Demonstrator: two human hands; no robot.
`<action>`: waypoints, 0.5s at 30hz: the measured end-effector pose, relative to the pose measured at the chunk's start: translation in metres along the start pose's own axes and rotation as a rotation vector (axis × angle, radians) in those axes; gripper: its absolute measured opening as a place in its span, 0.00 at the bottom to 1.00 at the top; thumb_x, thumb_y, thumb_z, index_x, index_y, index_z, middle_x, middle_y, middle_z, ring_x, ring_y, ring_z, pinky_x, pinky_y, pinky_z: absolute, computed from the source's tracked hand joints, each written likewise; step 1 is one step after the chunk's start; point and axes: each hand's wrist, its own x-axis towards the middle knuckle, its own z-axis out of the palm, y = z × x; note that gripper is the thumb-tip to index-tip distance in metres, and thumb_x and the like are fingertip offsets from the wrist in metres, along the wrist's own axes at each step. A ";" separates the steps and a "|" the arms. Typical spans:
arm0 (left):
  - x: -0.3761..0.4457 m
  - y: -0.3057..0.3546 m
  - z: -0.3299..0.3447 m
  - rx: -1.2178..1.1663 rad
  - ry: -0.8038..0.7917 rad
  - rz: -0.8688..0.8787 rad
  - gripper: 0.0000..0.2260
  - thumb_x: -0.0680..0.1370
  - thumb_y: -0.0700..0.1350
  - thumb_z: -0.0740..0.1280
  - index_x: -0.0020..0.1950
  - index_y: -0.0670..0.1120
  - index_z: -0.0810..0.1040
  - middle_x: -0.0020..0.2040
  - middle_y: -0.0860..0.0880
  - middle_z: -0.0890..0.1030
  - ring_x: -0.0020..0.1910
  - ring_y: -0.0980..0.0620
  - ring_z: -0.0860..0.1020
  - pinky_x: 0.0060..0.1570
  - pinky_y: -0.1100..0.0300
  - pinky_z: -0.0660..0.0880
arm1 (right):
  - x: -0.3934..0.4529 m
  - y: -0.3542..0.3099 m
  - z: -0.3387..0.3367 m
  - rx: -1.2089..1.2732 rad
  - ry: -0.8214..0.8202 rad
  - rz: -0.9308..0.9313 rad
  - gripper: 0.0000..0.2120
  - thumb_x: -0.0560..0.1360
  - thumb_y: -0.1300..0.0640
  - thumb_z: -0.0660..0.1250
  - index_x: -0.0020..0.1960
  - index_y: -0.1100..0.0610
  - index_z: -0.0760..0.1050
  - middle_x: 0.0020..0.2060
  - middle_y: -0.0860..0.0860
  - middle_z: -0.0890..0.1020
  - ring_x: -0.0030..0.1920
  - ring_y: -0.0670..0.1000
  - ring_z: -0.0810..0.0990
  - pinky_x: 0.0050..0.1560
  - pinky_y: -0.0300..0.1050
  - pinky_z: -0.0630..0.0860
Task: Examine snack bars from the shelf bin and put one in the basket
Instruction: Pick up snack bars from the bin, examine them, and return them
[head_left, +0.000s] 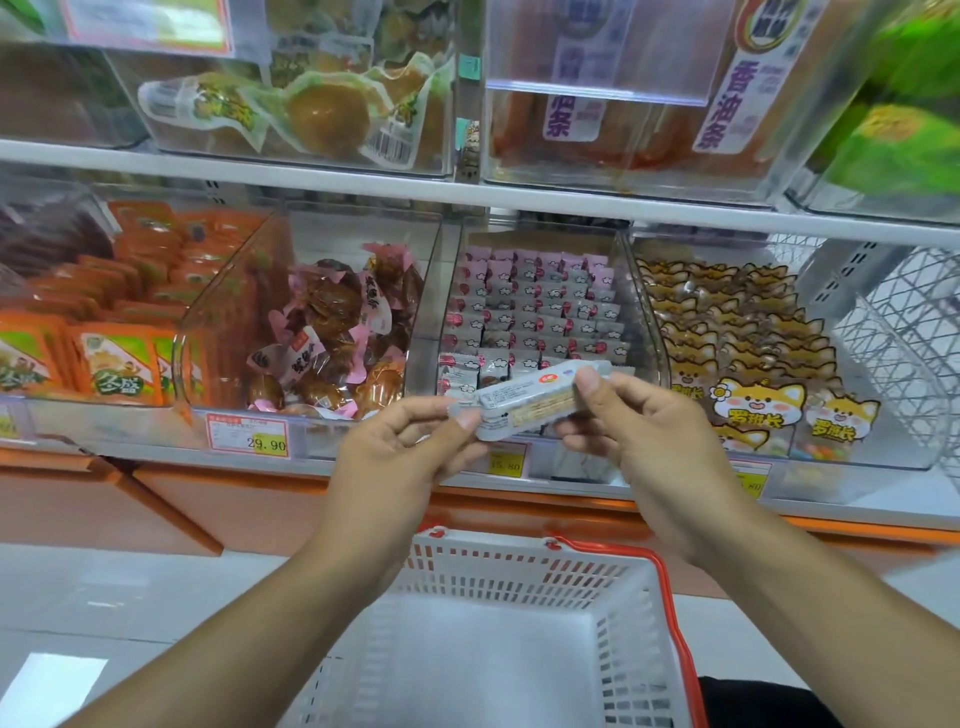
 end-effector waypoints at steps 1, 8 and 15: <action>0.002 0.000 -0.001 -0.001 0.033 -0.003 0.18 0.65 0.49 0.76 0.50 0.41 0.82 0.46 0.43 0.87 0.44 0.49 0.86 0.43 0.64 0.81 | 0.001 0.000 0.000 0.027 -0.020 0.023 0.16 0.73 0.46 0.70 0.53 0.56 0.86 0.46 0.58 0.87 0.43 0.51 0.86 0.43 0.36 0.81; 0.006 -0.003 -0.008 0.130 0.098 -0.014 0.12 0.70 0.51 0.74 0.46 0.45 0.79 0.32 0.49 0.79 0.31 0.56 0.76 0.36 0.63 0.76 | 0.008 0.002 -0.004 0.231 0.010 0.123 0.13 0.75 0.55 0.72 0.53 0.62 0.84 0.48 0.59 0.85 0.43 0.50 0.84 0.43 0.37 0.81; 0.012 -0.010 -0.011 0.249 0.105 -0.052 0.05 0.79 0.43 0.70 0.44 0.46 0.78 0.29 0.49 0.77 0.28 0.55 0.73 0.34 0.59 0.71 | 0.010 0.000 -0.006 0.233 -0.238 0.059 0.26 0.67 0.56 0.79 0.60 0.58 0.72 0.57 0.58 0.85 0.55 0.55 0.85 0.52 0.43 0.81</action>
